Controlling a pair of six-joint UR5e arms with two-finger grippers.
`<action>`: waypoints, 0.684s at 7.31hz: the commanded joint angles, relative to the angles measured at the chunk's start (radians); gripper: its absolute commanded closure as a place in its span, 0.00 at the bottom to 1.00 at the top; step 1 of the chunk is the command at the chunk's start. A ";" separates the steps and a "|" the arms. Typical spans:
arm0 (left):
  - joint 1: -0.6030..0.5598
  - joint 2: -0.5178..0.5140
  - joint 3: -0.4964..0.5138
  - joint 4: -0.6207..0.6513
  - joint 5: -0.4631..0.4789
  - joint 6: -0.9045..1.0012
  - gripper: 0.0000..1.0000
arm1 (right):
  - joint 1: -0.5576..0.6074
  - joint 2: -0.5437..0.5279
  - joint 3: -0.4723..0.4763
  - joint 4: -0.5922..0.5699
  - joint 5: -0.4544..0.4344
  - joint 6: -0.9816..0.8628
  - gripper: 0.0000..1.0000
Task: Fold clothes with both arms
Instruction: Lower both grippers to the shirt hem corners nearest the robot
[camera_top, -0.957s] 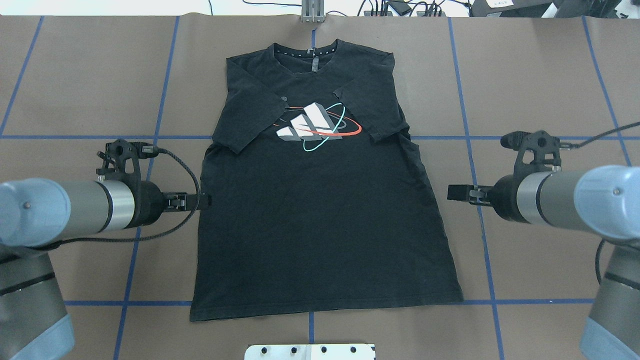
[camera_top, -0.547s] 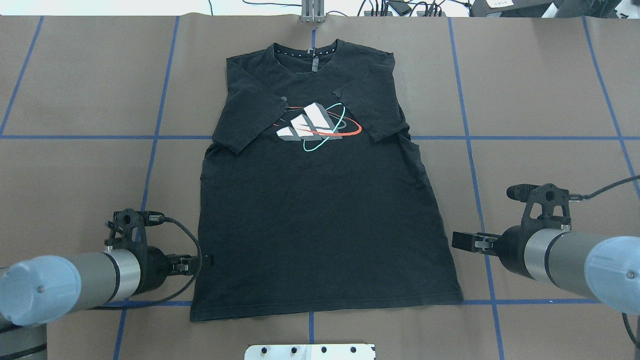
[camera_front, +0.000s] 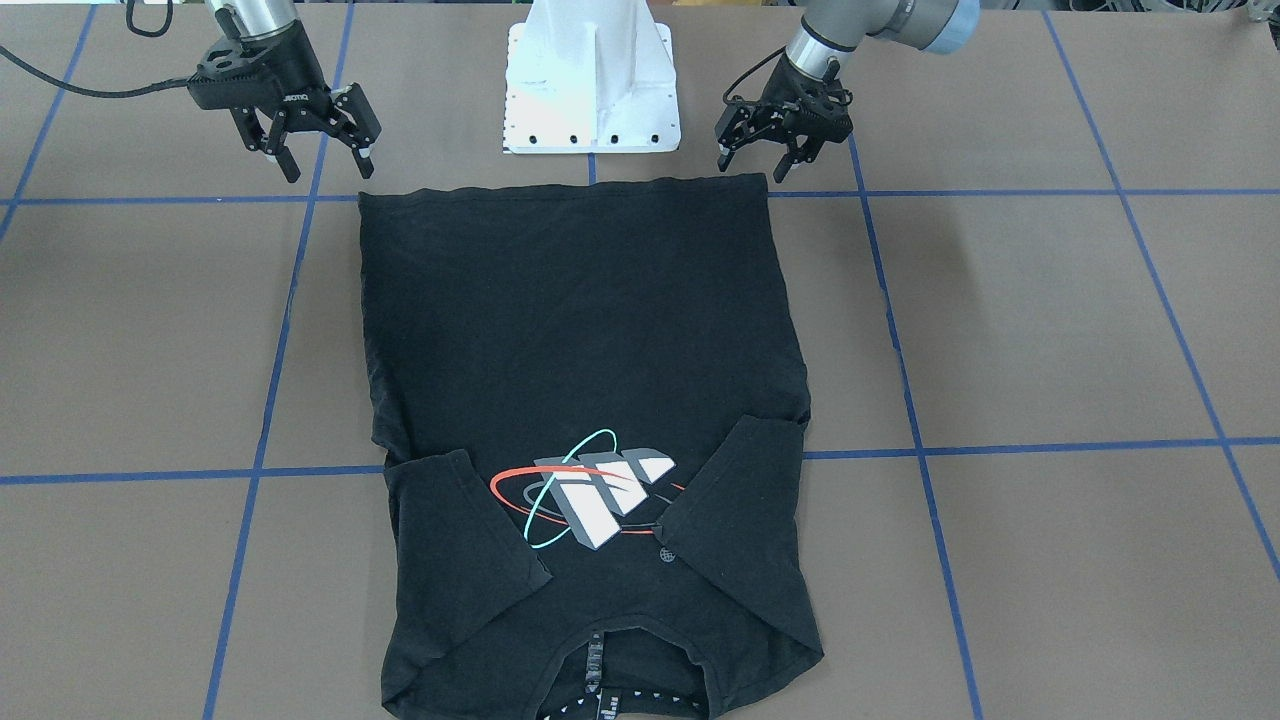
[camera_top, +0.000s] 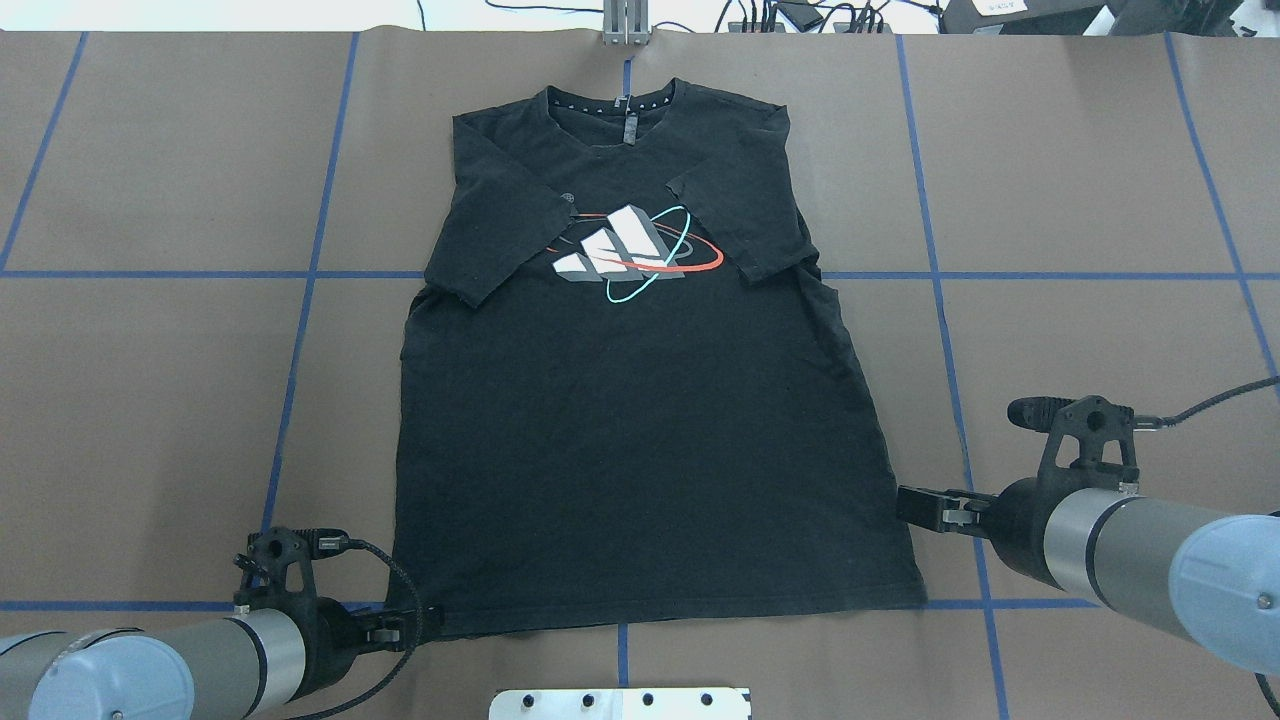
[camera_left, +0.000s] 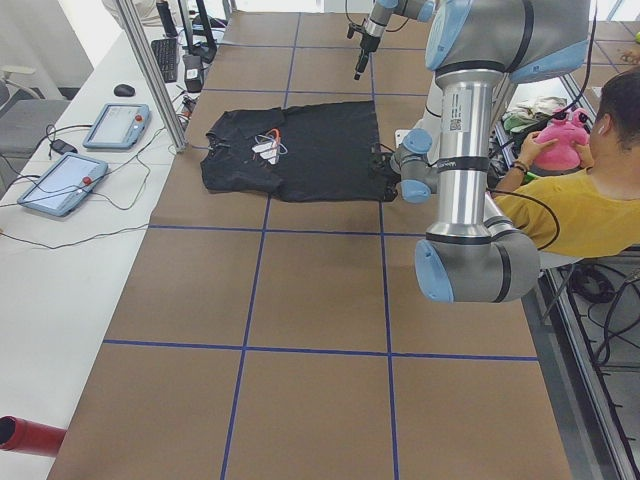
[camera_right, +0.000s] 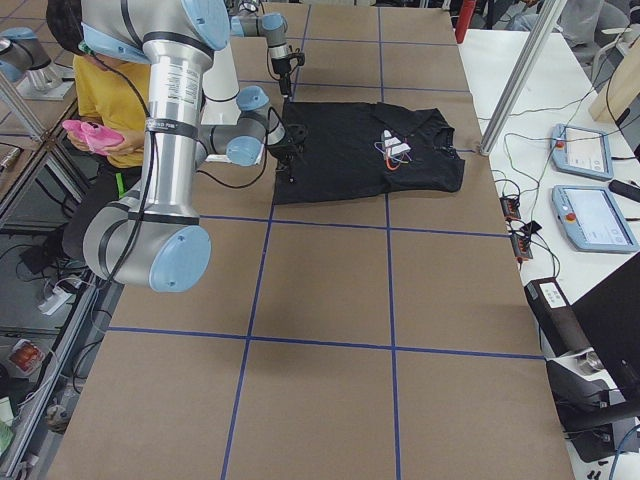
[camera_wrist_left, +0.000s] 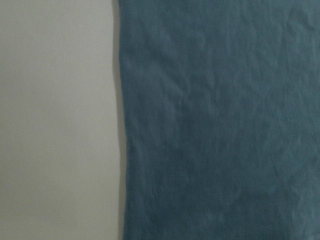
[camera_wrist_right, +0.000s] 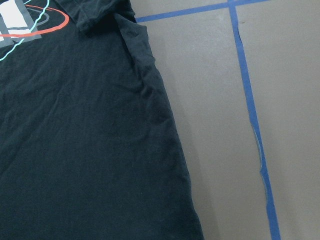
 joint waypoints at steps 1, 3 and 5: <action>0.007 0.014 0.004 0.003 0.004 -0.007 0.14 | -0.002 0.000 0.004 0.000 -0.001 0.000 0.00; 0.008 0.011 0.010 0.003 0.004 -0.007 0.21 | -0.004 0.000 0.004 0.000 -0.001 -0.001 0.00; 0.010 0.008 0.013 0.004 0.002 -0.007 0.32 | -0.004 0.000 0.004 0.000 -0.001 0.000 0.00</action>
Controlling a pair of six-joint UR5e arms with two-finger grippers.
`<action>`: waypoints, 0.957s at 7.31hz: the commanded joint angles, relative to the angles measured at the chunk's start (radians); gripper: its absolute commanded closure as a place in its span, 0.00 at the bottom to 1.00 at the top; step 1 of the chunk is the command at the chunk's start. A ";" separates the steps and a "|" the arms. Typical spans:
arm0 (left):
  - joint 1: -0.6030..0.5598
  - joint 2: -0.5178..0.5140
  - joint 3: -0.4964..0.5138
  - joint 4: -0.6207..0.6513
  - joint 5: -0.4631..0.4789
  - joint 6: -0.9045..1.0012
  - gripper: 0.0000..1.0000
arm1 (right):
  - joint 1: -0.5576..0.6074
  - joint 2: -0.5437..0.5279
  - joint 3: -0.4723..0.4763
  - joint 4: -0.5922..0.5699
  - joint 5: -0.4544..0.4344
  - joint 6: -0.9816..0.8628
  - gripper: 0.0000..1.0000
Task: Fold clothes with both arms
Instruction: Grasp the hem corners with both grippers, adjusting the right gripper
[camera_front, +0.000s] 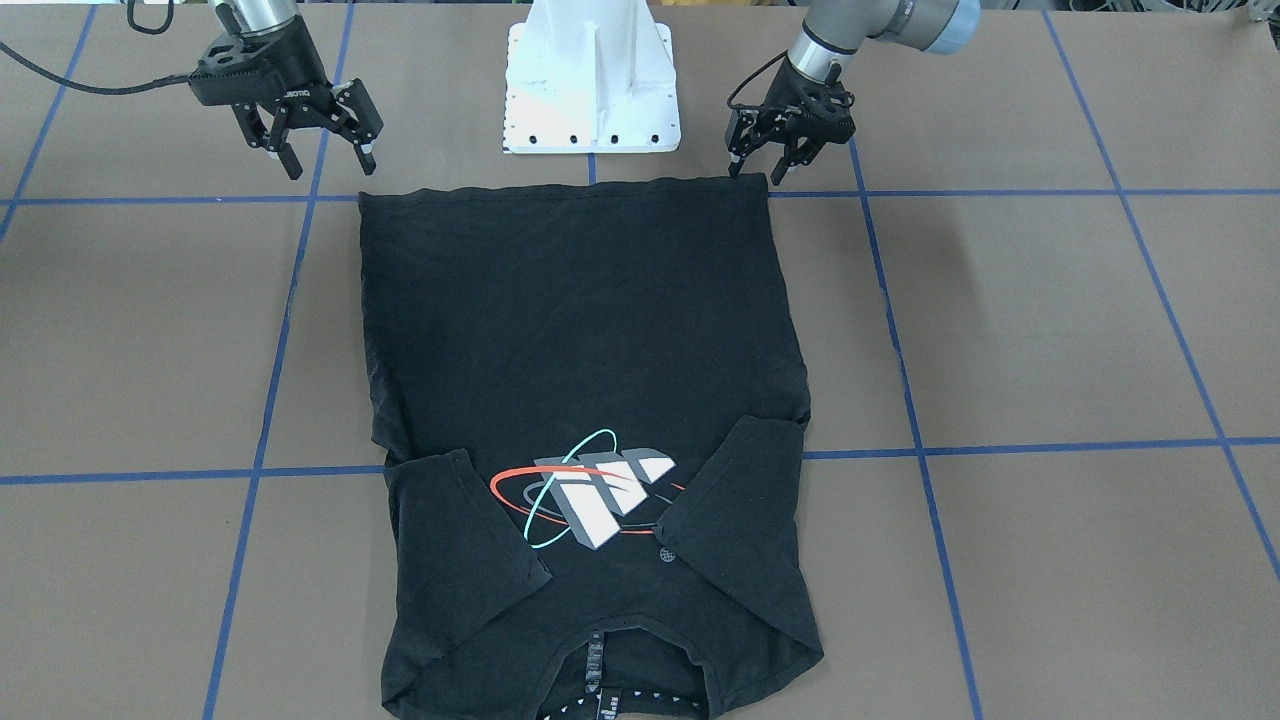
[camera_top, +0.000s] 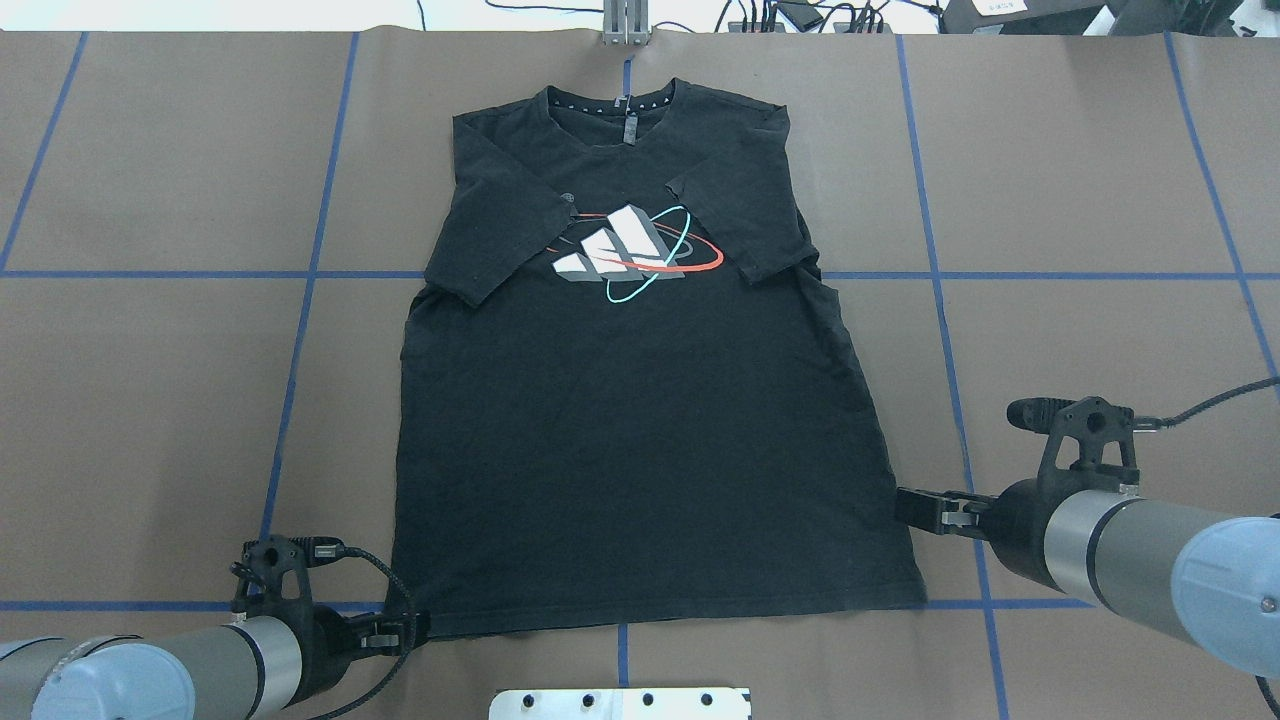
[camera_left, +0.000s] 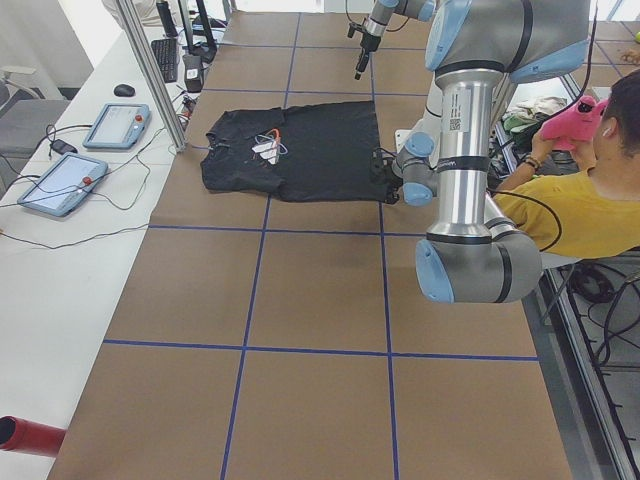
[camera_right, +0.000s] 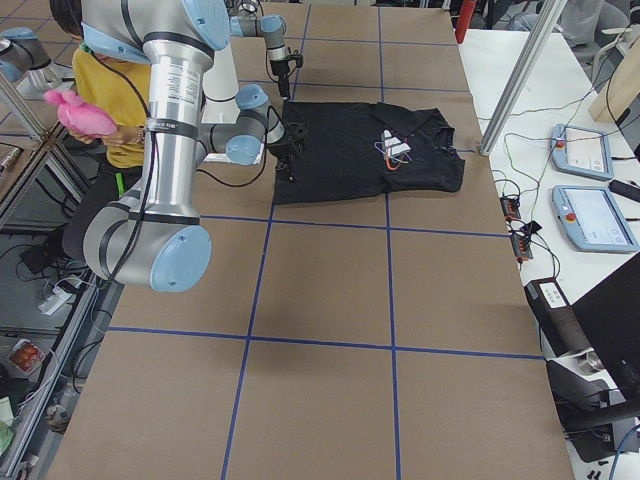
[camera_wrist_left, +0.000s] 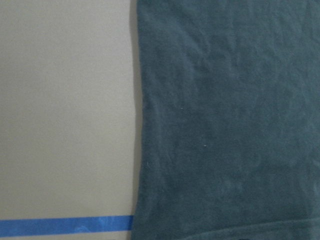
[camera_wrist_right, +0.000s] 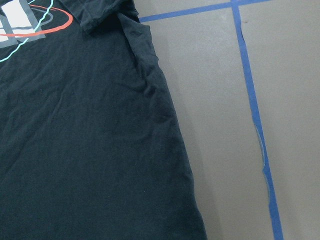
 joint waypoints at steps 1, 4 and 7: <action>0.001 -0.002 0.005 0.001 -0.001 0.001 0.32 | 0.000 -0.001 0.000 0.000 0.000 0.000 0.00; 0.001 -0.002 0.011 0.002 -0.001 0.001 0.35 | 0.000 0.000 0.002 0.000 0.000 0.001 0.00; 0.004 -0.008 0.024 0.002 -0.003 0.001 0.52 | 0.000 -0.002 0.002 0.000 0.000 0.001 0.00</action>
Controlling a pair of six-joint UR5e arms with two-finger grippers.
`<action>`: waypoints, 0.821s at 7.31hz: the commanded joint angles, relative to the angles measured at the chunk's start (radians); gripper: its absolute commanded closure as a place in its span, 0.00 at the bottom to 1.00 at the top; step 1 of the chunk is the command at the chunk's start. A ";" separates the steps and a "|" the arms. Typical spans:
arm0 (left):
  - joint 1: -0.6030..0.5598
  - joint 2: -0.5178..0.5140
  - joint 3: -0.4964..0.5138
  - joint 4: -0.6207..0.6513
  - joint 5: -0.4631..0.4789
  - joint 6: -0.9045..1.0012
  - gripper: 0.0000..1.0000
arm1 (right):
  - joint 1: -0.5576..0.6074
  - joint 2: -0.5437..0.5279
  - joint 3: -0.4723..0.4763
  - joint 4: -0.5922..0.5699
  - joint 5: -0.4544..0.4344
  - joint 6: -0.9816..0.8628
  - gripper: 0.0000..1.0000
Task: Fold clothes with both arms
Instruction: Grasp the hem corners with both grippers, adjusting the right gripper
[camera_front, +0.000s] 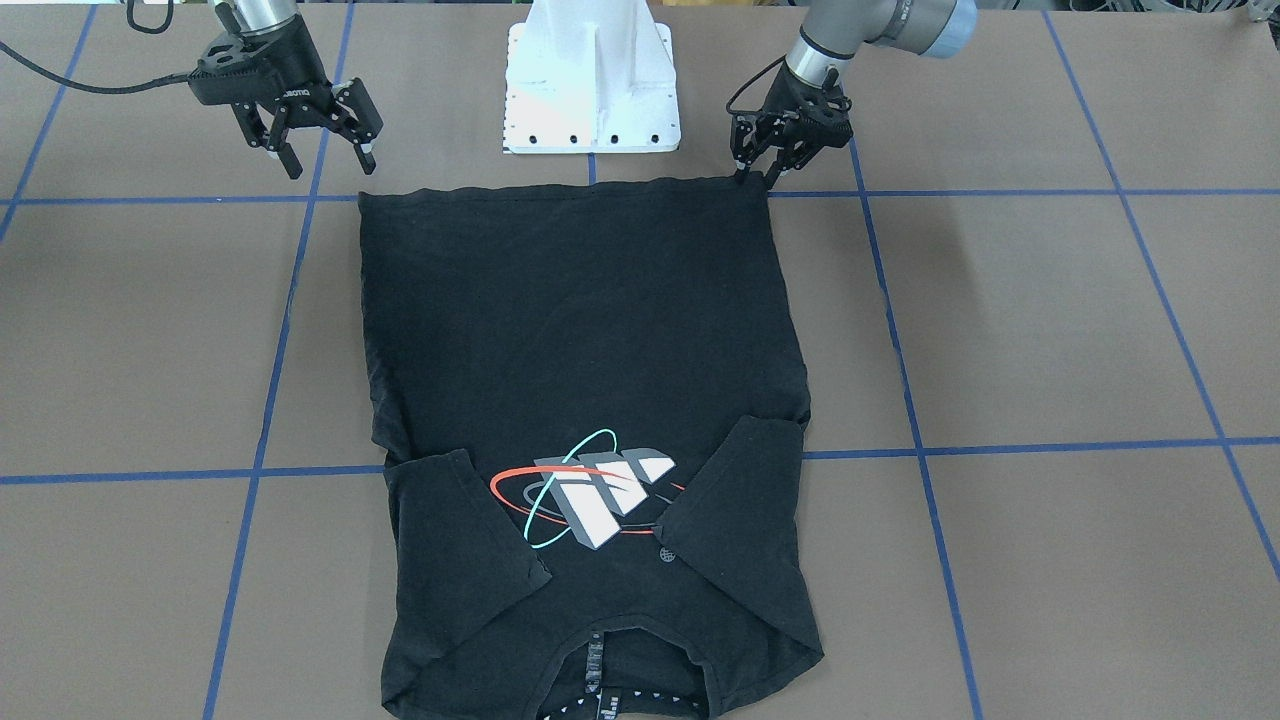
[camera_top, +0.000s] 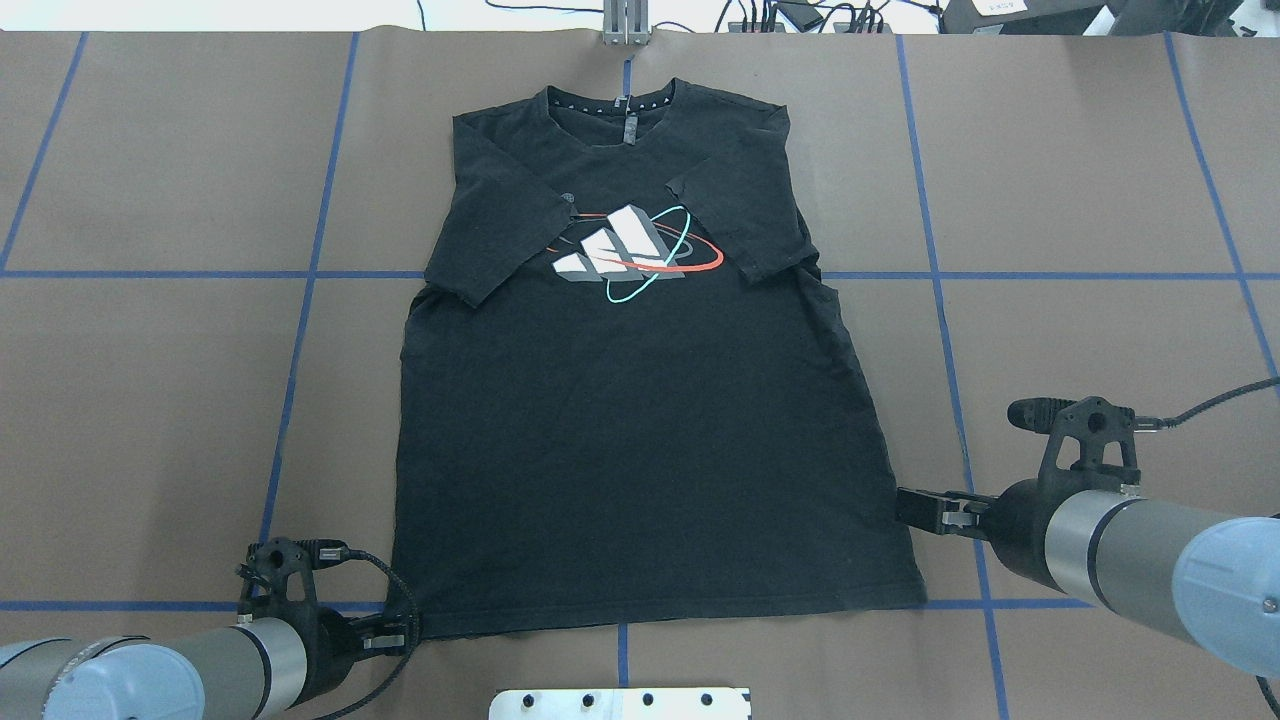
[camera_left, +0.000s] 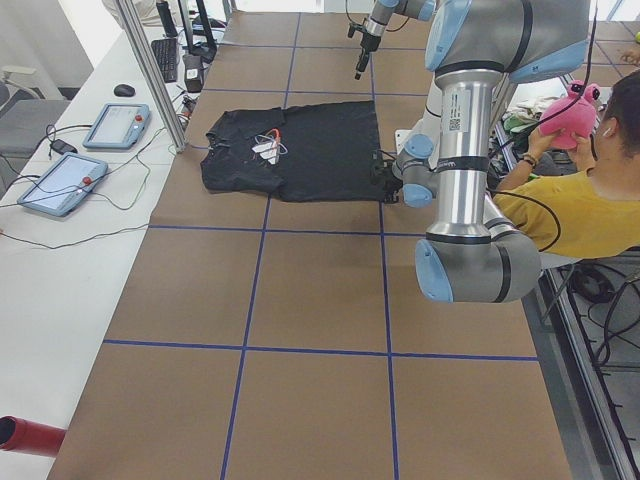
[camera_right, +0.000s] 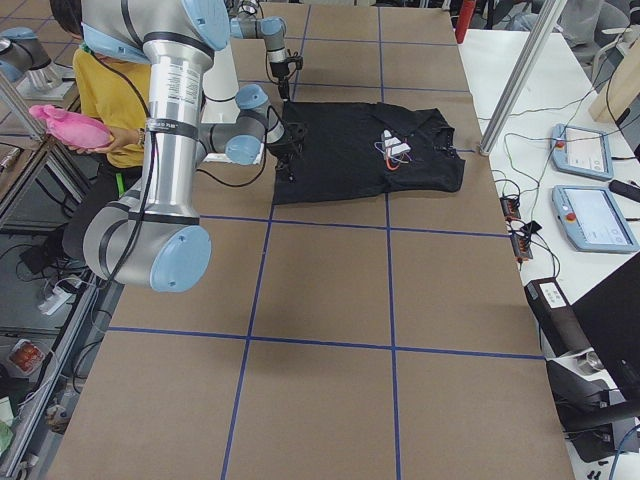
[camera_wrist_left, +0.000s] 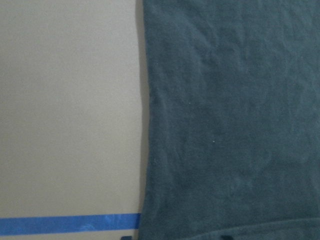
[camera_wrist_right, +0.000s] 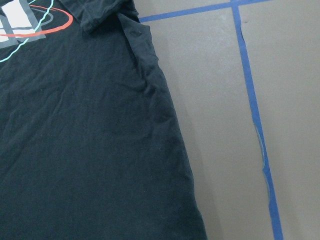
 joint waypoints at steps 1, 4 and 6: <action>0.002 0.001 0.003 0.000 -0.001 0.000 0.60 | 0.000 0.001 0.002 0.000 0.000 -0.002 0.00; -0.003 0.007 -0.011 -0.001 -0.002 0.000 1.00 | 0.002 0.001 0.002 -0.002 0.000 -0.002 0.00; -0.009 0.010 -0.027 0.000 -0.002 0.000 1.00 | 0.000 0.001 0.002 -0.002 0.000 -0.002 0.00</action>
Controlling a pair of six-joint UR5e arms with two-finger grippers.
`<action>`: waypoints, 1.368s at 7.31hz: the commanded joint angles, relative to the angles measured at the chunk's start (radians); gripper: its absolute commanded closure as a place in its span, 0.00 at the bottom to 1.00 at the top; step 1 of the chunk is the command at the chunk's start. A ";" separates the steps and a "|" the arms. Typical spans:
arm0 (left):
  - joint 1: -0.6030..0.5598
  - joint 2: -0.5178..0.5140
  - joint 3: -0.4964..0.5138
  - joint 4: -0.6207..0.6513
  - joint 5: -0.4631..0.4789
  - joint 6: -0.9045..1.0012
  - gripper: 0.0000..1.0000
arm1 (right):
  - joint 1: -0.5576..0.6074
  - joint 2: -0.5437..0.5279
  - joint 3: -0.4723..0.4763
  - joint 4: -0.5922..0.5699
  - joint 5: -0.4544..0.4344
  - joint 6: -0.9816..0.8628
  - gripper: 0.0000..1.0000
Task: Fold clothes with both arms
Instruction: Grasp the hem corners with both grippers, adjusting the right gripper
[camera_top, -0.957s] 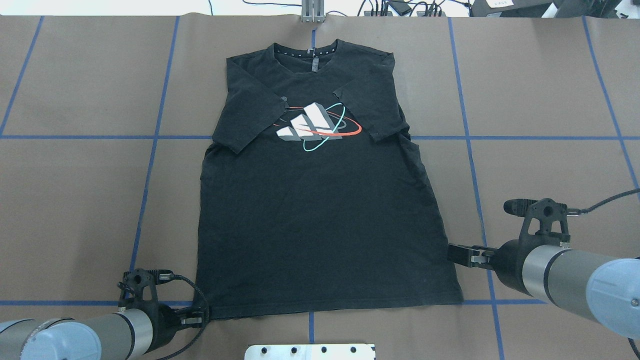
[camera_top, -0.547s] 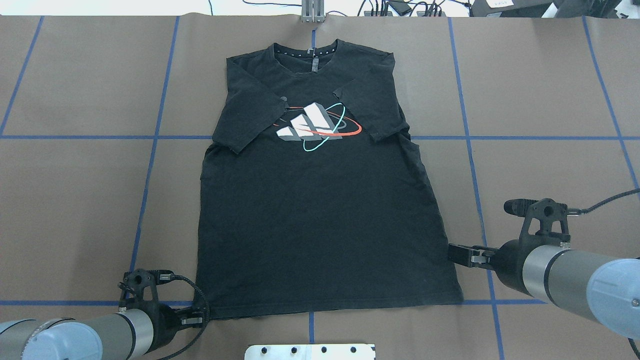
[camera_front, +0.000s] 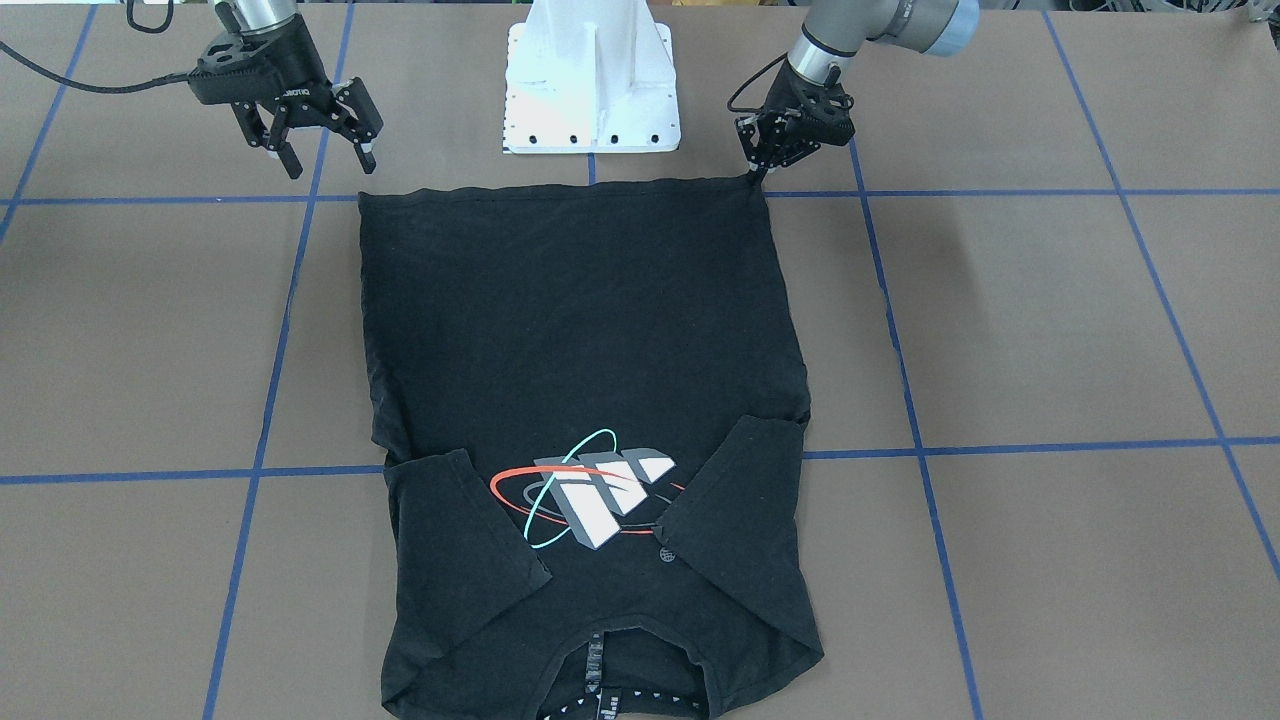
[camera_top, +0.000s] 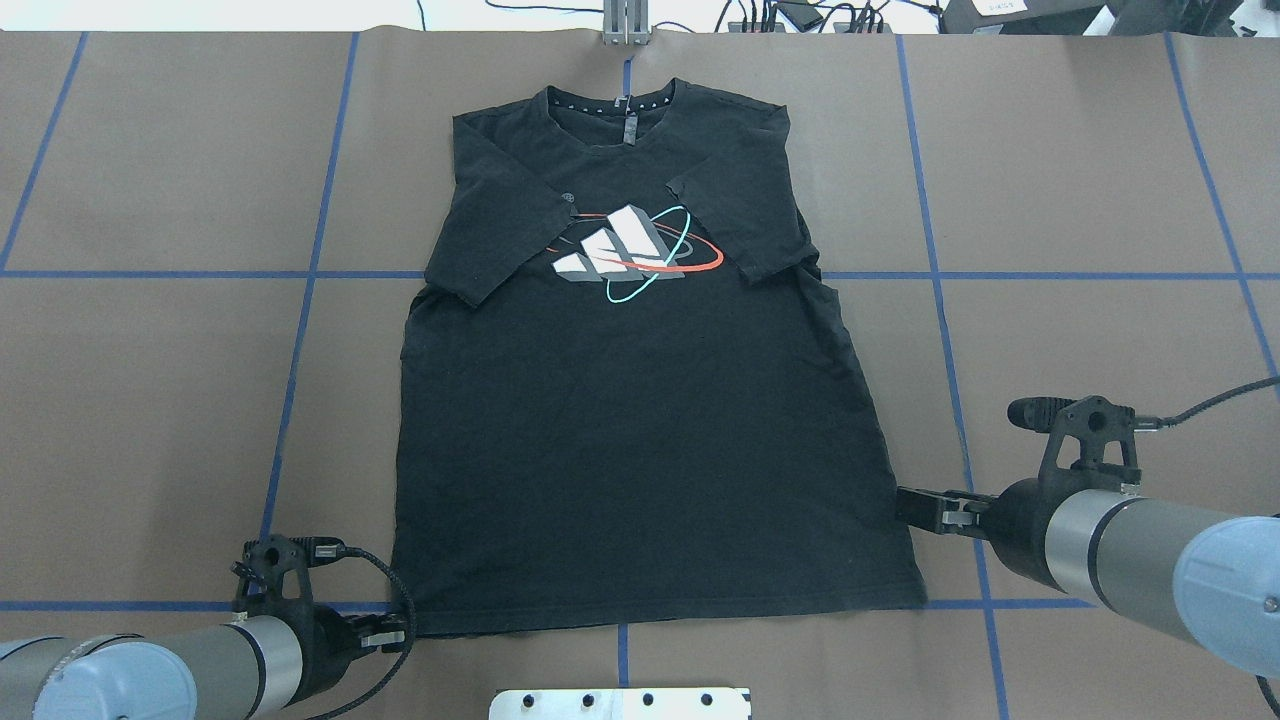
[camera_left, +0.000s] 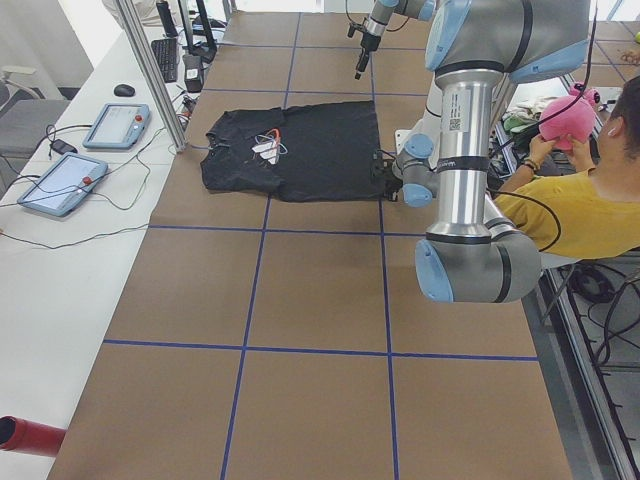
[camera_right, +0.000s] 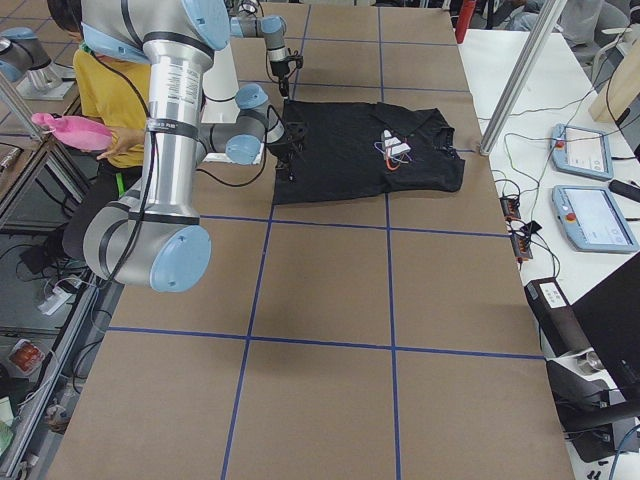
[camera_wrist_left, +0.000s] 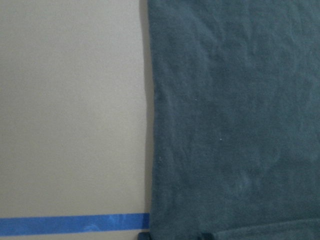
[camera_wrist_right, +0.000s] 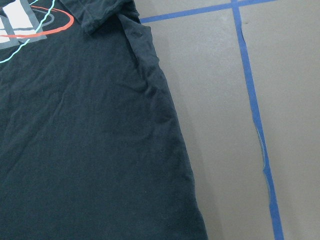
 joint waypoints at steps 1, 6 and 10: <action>-0.005 0.004 -0.015 0.001 -0.002 0.000 1.00 | -0.001 0.000 0.000 0.000 0.000 -0.001 0.00; -0.007 0.001 -0.029 0.001 0.003 -0.002 1.00 | -0.099 -0.023 -0.043 0.012 -0.100 0.068 0.00; 0.001 -0.005 -0.028 0.000 0.021 0.002 1.00 | -0.159 -0.035 -0.224 0.237 -0.182 0.157 0.00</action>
